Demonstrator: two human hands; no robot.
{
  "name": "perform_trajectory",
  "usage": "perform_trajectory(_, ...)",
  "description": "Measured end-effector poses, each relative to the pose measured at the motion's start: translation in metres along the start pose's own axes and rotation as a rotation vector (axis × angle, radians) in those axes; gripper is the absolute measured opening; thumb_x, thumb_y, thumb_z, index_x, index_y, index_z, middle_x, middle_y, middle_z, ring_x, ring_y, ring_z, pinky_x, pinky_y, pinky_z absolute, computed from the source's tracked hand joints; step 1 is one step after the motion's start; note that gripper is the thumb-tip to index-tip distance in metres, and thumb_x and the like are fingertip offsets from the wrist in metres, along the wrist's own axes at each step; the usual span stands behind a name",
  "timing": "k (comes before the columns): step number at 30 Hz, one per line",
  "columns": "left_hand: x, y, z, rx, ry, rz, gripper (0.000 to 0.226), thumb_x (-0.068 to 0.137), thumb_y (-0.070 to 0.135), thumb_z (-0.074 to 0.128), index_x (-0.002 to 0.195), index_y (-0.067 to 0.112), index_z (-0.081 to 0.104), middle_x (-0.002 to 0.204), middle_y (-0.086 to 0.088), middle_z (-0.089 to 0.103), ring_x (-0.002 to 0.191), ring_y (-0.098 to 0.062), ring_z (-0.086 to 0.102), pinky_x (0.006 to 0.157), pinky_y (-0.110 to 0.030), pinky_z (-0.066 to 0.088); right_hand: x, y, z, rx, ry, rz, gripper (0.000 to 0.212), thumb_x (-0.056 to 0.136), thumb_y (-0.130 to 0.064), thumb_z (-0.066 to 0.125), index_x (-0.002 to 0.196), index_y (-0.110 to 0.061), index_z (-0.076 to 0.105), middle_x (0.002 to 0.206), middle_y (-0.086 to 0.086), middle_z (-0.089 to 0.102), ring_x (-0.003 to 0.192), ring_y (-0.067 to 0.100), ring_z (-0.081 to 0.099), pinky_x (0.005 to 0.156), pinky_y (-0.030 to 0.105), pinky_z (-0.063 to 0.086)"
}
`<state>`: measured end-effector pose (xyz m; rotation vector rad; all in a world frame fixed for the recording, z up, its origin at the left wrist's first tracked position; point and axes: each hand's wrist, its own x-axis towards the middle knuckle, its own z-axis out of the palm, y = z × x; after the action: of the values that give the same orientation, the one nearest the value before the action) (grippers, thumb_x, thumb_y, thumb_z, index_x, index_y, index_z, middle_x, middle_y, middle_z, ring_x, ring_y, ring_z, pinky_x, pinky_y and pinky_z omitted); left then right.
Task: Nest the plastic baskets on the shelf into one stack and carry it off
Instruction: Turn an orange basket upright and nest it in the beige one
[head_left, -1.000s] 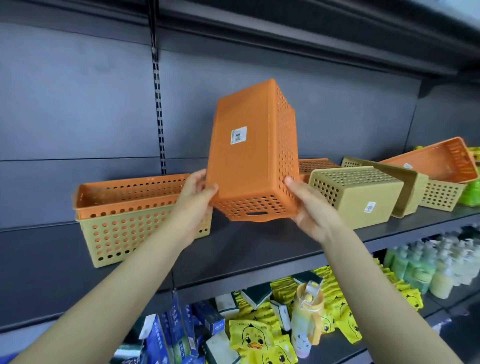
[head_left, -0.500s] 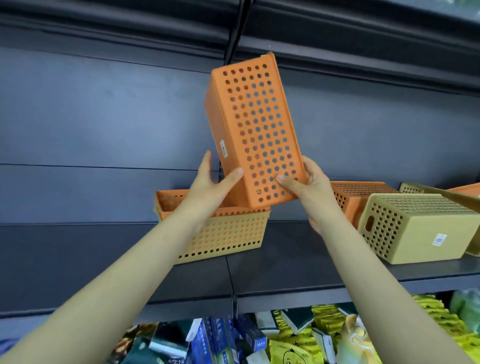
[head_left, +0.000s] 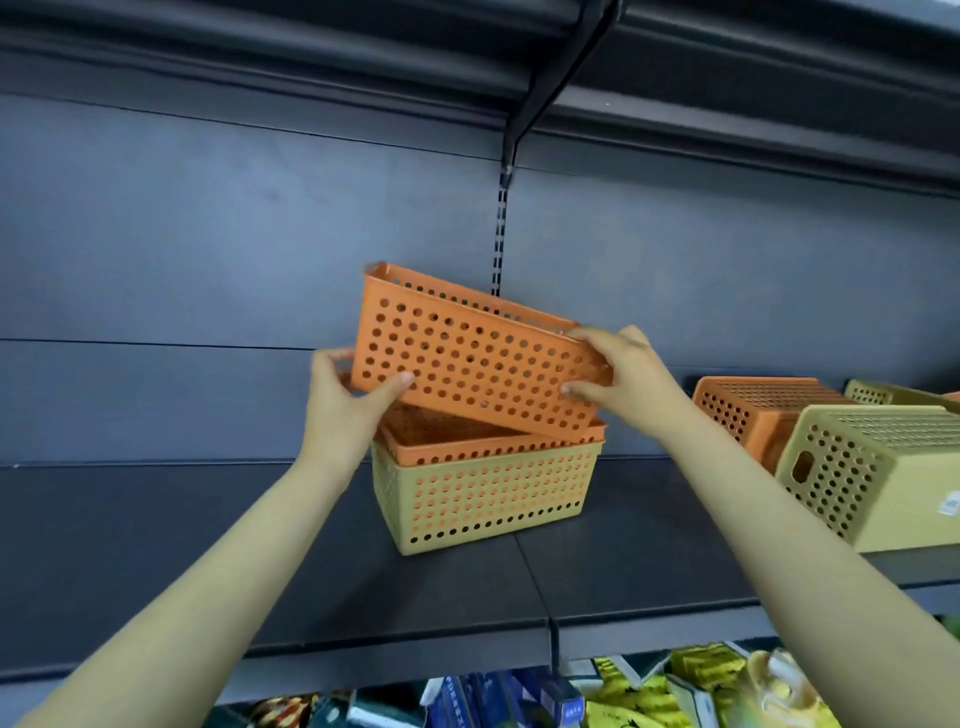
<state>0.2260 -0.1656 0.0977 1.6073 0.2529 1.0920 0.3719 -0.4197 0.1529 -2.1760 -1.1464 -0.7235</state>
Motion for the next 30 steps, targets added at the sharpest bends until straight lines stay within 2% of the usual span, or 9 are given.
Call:
perform_trajectory(3,-0.005,-0.012,-0.003,0.052,0.0,-0.004,0.053,0.078,0.028,0.083,0.111,0.019,0.043,0.115,-0.001,0.065,0.099,-0.004,0.063,0.075,-0.02,0.047,0.001,0.006,0.011,-0.035,0.062,-0.008,0.059,0.078,-0.023,0.081,0.133,-0.017,0.058,0.116,-0.002,0.062,0.109,0.017,0.038,0.091,0.025,0.028)
perform_trajectory(5,-0.009,-0.022,-0.005,0.116,0.001,-0.001,0.051,0.076,0.033,0.084,0.105,0.019,0.044,0.114,-0.002,0.064,0.102,-0.01,0.062,0.08,-0.025,0.049,-0.003,0.008,0.02,0.038,0.122,0.043,0.057,0.081,-0.019,0.079,0.134,-0.018,0.058,0.117,-0.002,0.052,0.12,0.024,0.038,0.097,0.024,0.026)
perform_trajectory(7,-0.013,-0.03,-0.005,0.189,-0.015,0.015,0.046,0.076,0.037,0.083,0.098,0.022,0.044,0.116,-0.006,0.061,0.109,-0.018,0.06,0.09,-0.035,0.05,-0.006,0.012,0.029,0.128,0.176,0.105,0.057,0.083,-0.013,0.077,0.135,-0.019,0.056,0.135,0.005,0.043,0.134,0.025,0.032,0.109,0.03,0.026)
perform_trajectory(9,-0.016,-0.031,-0.003,0.198,-0.037,0.018,0.045,0.078,0.037,0.081,0.099,0.022,0.044,0.12,-0.008,0.058,0.111,-0.02,0.058,0.094,-0.039,0.05,-0.007,0.017,0.035,0.236,0.204,0.155,0.057,0.083,-0.009,0.075,0.134,-0.024,0.055,0.152,0.011,0.029,0.142,0.021,0.025,0.117,0.037,0.026)
perform_trajectory(12,-0.02,-0.027,0.005,0.201,-0.038,0.02,0.046,0.08,0.034,0.08,0.102,0.018,0.043,0.122,-0.008,0.057,0.111,-0.017,0.058,0.091,-0.038,0.052,-0.007,0.024,0.035,0.34,0.183,0.171,0.059,0.083,-0.01,0.076,0.131,-0.034,0.052,0.159,0.009,0.017,0.137,0.005,0.017,0.117,0.034,0.024)
perform_trajectory(17,-0.03,-0.028,0.028,0.196,0.052,-0.011,0.042,0.085,0.029,0.076,0.109,0.012,0.046,0.111,0.003,0.059,0.088,0.009,0.057,0.069,-0.011,0.042,0.001,0.042,0.034,0.366,0.134,0.152,0.066,0.08,-0.015,0.079,0.137,-0.031,0.049,0.163,0.003,0.012,0.131,-0.002,0.017,0.108,0.022,0.02)
perform_trajectory(21,-0.038,-0.036,0.042,0.158,0.139,-0.003,0.039,0.086,0.021,0.075,0.11,0.011,0.045,0.109,0.006,0.058,0.081,0.026,0.055,0.064,0.001,0.042,0.009,0.055,0.041,0.387,0.138,0.115,0.064,0.078,-0.017,0.081,0.131,-0.036,0.051,0.162,0.003,0.018,0.131,0.001,0.022,0.109,0.024,0.022)
perform_trajectory(27,-0.047,-0.046,0.05,0.17,0.199,0.035,0.038,0.085,0.028,0.076,0.108,0.022,0.047,0.122,-0.002,0.058,0.093,0.011,0.06,0.073,-0.008,0.046,0.001,0.079,0.062,0.438,0.161,0.048,0.064,0.078,-0.02,0.081,0.134,-0.033,0.053,0.156,0.0,0.026,0.131,0.002,0.029,0.108,0.025,0.027)
perform_trajectory(30,-0.051,-0.047,0.051,0.15,0.199,0.05,0.039,0.082,0.036,0.078,0.102,0.029,0.046,0.124,-0.006,0.058,0.103,-0.005,0.063,0.087,-0.029,0.053,-0.006,0.086,0.071,0.496,0.171,0.015,0.055,0.085,-0.019,0.074,0.133,-0.035,0.053,0.155,-0.002,0.025,0.134,0.004,0.028,0.104,0.012,0.026)
